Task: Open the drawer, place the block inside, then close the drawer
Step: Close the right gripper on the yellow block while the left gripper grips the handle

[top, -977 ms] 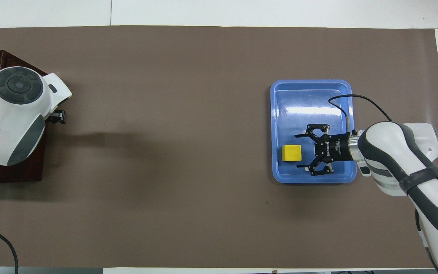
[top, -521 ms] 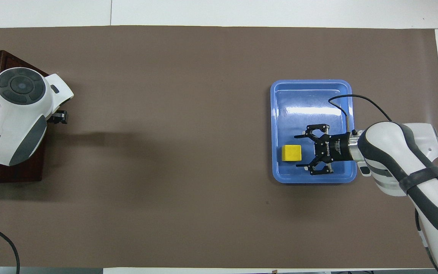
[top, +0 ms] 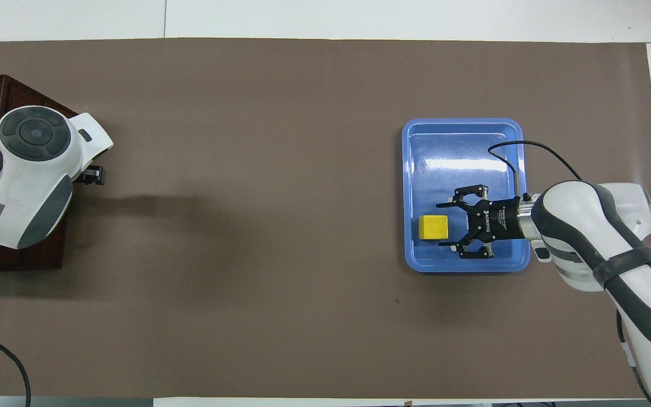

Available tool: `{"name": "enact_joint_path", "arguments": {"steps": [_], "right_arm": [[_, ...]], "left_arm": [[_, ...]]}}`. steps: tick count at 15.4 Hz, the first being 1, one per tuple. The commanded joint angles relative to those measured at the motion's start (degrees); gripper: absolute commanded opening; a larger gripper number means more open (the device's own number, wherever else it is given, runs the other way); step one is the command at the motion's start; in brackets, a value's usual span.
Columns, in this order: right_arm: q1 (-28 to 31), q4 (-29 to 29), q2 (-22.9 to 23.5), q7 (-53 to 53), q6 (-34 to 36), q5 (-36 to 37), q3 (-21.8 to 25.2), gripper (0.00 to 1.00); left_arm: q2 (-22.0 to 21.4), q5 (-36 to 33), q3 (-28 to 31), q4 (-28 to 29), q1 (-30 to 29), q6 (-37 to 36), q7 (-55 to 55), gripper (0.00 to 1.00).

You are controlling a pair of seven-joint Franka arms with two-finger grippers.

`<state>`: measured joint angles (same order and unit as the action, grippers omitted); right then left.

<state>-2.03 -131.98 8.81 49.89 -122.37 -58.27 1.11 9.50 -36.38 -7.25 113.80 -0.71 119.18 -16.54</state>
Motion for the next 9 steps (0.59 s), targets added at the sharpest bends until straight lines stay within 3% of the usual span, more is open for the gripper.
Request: {"name": "enact_joint_path", "arguments": {"steps": [1, 2, 4, 5, 9], "right_arm": [[0.1, -0.6, 0.2, -2.3, -0.9, -1.7, 0.0, 0.56], [0.1, -0.6, 0.2, -2.5, -1.0, -1.6, -0.1, 0.44], [0.1, -0.6, 0.2, -3.0, -0.9, -1.6, 0.0, 0.08], [0.1, -0.5, 0.2, -2.9, -0.9, -1.6, 0.0, 0.00], [-0.1, 1.5, 0.2, -2.0, -0.8, -1.6, -0.1, 0.00]], "left_arm": [[-0.5, -1.3, -0.3, 2.1, -0.9, 2.5, -0.5, 1.00], [-0.5, -1.3, -0.4, 2.3, -1.5, 2.8, -0.3, 1.00], [-0.4, -1.3, -0.4, 2.3, -1.7, 3.2, -0.1, 1.00], [-0.4, -1.3, -0.4, 2.3, -1.8, 3.2, 0.4, 1.00], [-0.4, -0.5, -0.5, 2.1, -1.8, 3.9, 5.5, 1.00]]}}
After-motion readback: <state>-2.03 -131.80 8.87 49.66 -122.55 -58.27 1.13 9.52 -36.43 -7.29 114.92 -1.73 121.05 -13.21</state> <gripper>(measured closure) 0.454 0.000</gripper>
